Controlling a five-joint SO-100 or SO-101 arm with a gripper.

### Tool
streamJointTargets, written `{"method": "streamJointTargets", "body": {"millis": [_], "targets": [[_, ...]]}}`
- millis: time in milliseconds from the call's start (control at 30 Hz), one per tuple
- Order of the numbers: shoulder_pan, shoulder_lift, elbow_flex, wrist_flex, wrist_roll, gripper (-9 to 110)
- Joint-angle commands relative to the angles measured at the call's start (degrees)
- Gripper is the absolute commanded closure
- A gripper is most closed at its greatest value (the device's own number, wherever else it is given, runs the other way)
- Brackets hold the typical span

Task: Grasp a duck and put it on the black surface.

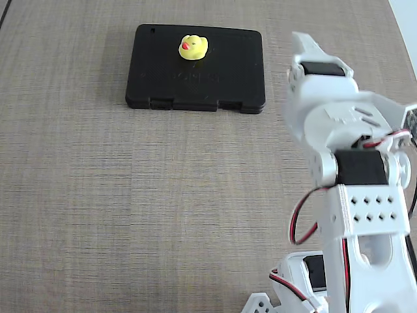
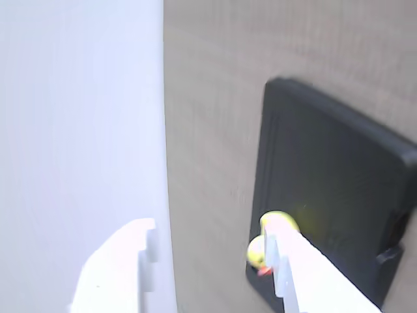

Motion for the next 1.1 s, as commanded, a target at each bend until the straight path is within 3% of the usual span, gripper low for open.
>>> {"method": "streamJointTargets", "body": {"millis": [0, 67, 267, 667, 1067], "targets": [[2.0, 16.5, 8.5, 0.1, -0.3, 99], [2.0, 21.2, 12.9, 0.1, -0.3, 104], [1.9, 29.4, 21.4, 4.8, 0.3, 100], [0.0, 37.5, 19.9, 30.1, 0.4, 102], [-1.6, 37.5, 18.0, 36.9, 0.4, 102]]}}
